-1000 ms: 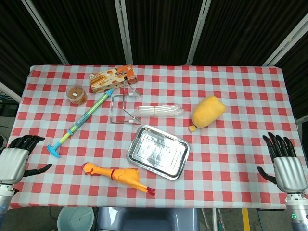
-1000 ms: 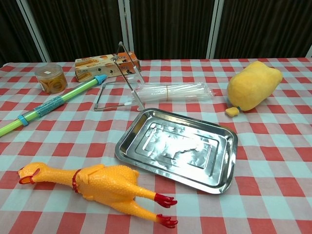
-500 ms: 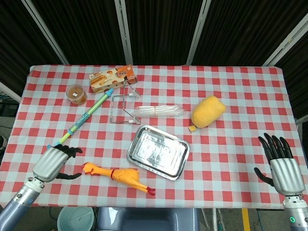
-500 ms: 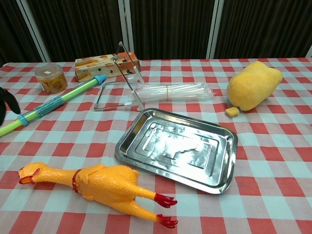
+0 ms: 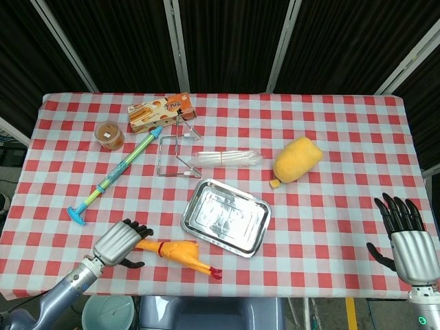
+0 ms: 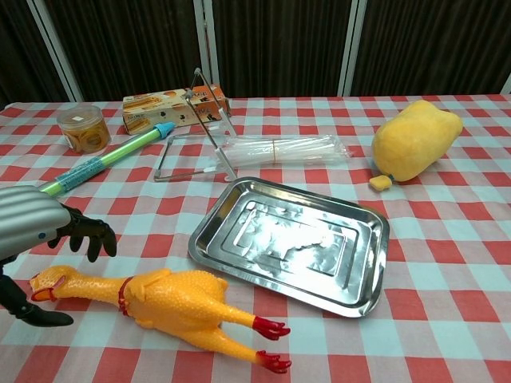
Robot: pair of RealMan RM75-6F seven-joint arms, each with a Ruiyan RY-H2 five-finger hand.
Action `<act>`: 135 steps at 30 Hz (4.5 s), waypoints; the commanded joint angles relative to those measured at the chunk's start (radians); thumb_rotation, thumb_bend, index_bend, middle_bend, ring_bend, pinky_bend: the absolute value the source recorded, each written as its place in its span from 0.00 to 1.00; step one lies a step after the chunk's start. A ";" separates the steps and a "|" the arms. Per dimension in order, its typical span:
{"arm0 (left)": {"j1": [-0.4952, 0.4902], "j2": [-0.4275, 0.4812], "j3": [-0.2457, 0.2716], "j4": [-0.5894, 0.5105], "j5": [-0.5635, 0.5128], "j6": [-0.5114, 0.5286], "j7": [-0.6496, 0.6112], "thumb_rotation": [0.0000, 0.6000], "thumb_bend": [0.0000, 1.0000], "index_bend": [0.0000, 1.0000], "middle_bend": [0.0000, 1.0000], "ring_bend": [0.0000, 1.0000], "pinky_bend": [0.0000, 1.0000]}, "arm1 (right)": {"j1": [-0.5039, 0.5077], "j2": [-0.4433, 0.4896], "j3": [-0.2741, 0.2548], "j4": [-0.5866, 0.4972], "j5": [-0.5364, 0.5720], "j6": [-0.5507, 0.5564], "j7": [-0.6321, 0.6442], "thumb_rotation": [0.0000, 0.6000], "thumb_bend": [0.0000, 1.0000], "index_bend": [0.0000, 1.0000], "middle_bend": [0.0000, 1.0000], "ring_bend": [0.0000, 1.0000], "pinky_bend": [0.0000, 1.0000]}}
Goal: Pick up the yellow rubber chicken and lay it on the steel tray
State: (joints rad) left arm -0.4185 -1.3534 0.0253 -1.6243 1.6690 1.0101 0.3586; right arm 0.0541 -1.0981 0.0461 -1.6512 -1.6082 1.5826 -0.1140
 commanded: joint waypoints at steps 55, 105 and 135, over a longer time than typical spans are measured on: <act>-0.151 -0.111 0.014 0.034 0.012 0.045 -0.195 1.00 0.62 0.58 0.64 0.58 0.60 | 0.001 0.042 0.001 -0.037 0.004 -0.035 0.049 1.00 0.26 0.00 0.04 0.00 0.04; -0.753 -0.052 -0.318 -0.094 -0.649 -0.228 0.281 1.00 0.65 0.60 0.67 0.61 0.65 | 0.601 0.184 0.128 -0.357 0.531 -0.847 0.473 1.00 0.26 0.00 0.07 0.08 0.15; -0.920 -0.192 -0.272 -0.076 -0.869 -0.108 0.439 1.00 0.64 0.60 0.68 0.62 0.66 | 0.666 0.052 0.123 -0.290 0.772 -0.796 0.259 1.00 0.26 0.09 0.14 0.12 0.15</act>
State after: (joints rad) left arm -1.3377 -1.5456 -0.2491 -1.7026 0.7952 0.9028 0.8021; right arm 0.7174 -1.0399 0.1678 -1.9477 -0.8430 0.7823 0.1494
